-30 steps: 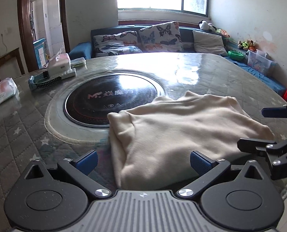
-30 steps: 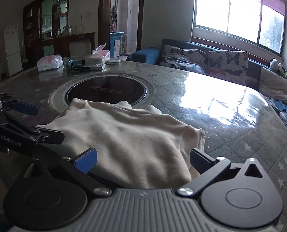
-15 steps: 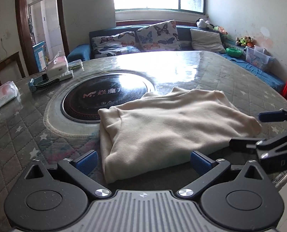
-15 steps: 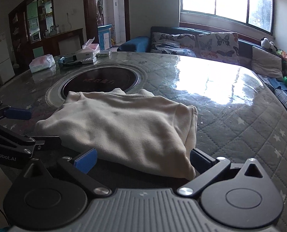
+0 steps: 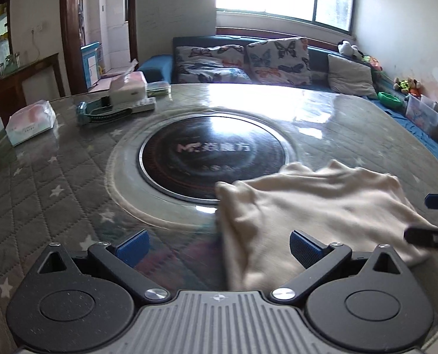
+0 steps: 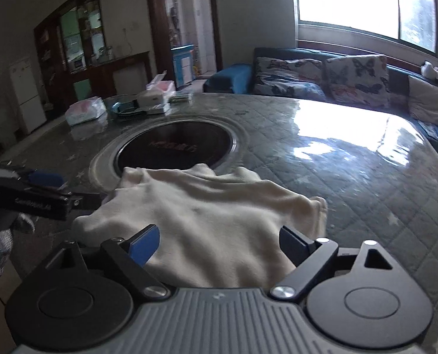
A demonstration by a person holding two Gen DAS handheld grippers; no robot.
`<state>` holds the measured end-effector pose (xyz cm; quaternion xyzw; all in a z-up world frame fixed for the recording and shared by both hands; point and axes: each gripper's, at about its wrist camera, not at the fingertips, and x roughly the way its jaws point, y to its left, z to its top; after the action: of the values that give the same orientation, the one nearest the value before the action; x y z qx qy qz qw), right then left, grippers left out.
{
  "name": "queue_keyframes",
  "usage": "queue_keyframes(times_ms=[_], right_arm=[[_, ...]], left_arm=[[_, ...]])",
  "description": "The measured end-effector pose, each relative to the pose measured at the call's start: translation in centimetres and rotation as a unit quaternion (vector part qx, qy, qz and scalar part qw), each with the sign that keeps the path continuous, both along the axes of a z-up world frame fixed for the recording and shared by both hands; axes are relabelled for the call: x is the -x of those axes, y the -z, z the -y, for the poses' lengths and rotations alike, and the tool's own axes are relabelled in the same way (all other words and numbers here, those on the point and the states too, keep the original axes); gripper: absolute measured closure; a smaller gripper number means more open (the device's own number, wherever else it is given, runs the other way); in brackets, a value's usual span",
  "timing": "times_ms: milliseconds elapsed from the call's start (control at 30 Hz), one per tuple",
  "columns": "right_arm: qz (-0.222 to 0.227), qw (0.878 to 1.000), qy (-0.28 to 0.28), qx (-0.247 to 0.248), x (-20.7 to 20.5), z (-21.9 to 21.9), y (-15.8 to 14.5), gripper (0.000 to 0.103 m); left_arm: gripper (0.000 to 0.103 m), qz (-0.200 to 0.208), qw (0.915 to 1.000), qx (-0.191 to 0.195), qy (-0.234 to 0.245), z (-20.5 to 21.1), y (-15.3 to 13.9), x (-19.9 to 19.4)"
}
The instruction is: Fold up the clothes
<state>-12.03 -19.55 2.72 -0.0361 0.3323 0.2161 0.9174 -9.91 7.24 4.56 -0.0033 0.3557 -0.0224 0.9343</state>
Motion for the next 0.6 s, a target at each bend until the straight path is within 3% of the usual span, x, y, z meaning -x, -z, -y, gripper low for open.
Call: queue_keyframes(times_ms=[167,400,533,600], right_arm=[[0.000,0.993,-0.115,0.035,0.1,-5.8,0.3,0.018],[0.036,0.954,-0.261,0.141,1.4,-13.6,1.9,0.030],[0.064,0.929,-0.300,0.208,2.1,-16.1,3.3,0.040],[0.069,0.926,-0.301,0.217,2.1,-16.5,3.6,0.049]], left_arm=[[0.005,-0.010,0.9997,0.014,-0.019,-2.2,0.3,-1.1],[0.007,-0.042,0.9949,0.083,-0.039,-4.7,1.0,-2.2],[0.007,-0.053,0.9906,0.120,-0.038,-5.2,1.1,-2.5],[0.007,-0.056,0.9888,0.134,-0.035,-5.1,1.0,-2.7]])
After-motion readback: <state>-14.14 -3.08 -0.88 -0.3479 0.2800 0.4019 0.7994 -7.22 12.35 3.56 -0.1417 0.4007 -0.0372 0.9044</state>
